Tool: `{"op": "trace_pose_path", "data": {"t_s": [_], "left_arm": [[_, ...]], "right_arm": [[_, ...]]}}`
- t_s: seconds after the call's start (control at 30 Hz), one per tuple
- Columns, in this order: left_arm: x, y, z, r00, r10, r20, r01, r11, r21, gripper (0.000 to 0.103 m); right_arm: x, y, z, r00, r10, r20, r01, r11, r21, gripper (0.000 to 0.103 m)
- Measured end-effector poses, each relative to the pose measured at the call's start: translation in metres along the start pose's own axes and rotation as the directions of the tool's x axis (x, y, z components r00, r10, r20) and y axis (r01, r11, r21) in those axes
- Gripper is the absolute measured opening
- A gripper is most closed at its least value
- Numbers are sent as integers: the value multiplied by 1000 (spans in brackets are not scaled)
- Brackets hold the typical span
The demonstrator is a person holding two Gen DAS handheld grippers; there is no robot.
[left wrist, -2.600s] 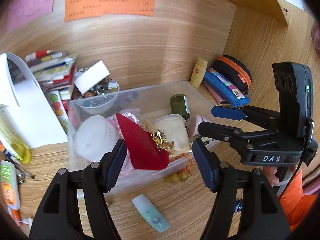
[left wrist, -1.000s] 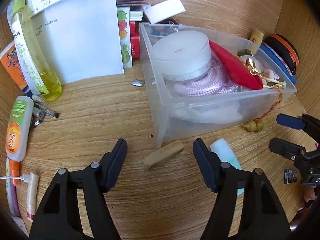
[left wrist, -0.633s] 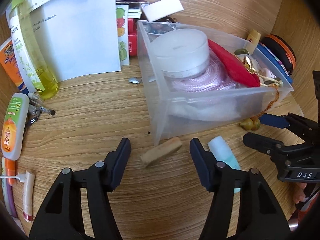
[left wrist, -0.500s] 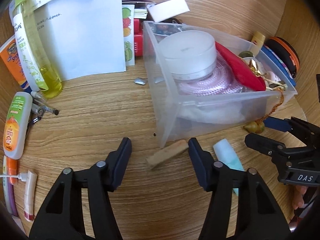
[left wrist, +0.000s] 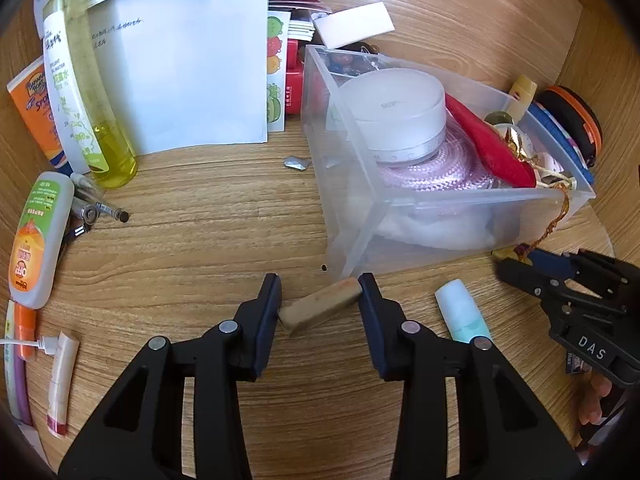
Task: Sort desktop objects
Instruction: 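Grasp the wooden stick with the left gripper while the right gripper grasps the gourd charm, then lift the wooden stick with the left gripper while the right gripper lifts the gourd charm toward the box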
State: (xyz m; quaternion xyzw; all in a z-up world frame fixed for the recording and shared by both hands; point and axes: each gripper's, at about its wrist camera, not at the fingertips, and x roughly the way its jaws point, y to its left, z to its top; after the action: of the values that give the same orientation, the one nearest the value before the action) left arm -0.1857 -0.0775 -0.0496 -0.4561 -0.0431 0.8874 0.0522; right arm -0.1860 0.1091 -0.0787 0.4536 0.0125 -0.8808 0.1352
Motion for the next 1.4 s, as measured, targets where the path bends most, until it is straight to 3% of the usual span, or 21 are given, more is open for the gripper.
{"op": "trace_pose_path", "data": {"t_s": [0.23, 0.37, 0.77, 1.03, 1.4], "left_arm": [[-9, 14, -3, 999, -25, 29, 26, 999, -48, 39], [-18, 11, -7, 997, 14, 71, -12, 1000, -29, 39], [-44, -4, -7, 991, -53, 121, 55, 998, -15, 39], [-56, -19, -4, 980, -65, 190, 61, 998, 30, 39], [-45, -31, 20, 979, -55, 196, 50, 998, 31, 39]], "right_arm": [[-11, -7, -4, 997, 70, 14, -70, 997, 31, 25], [-26, -13, -4, 998, 43, 55, -45, 998, 38, 25], [-72, -53, 0, 985, 1, 175, -24, 991, 128, 25], [-85, -54, 17, 970, -19, 241, -4, 996, 93, 25], [-86, -59, 34, 960, -33, 279, 19, 998, 53, 25]]}}
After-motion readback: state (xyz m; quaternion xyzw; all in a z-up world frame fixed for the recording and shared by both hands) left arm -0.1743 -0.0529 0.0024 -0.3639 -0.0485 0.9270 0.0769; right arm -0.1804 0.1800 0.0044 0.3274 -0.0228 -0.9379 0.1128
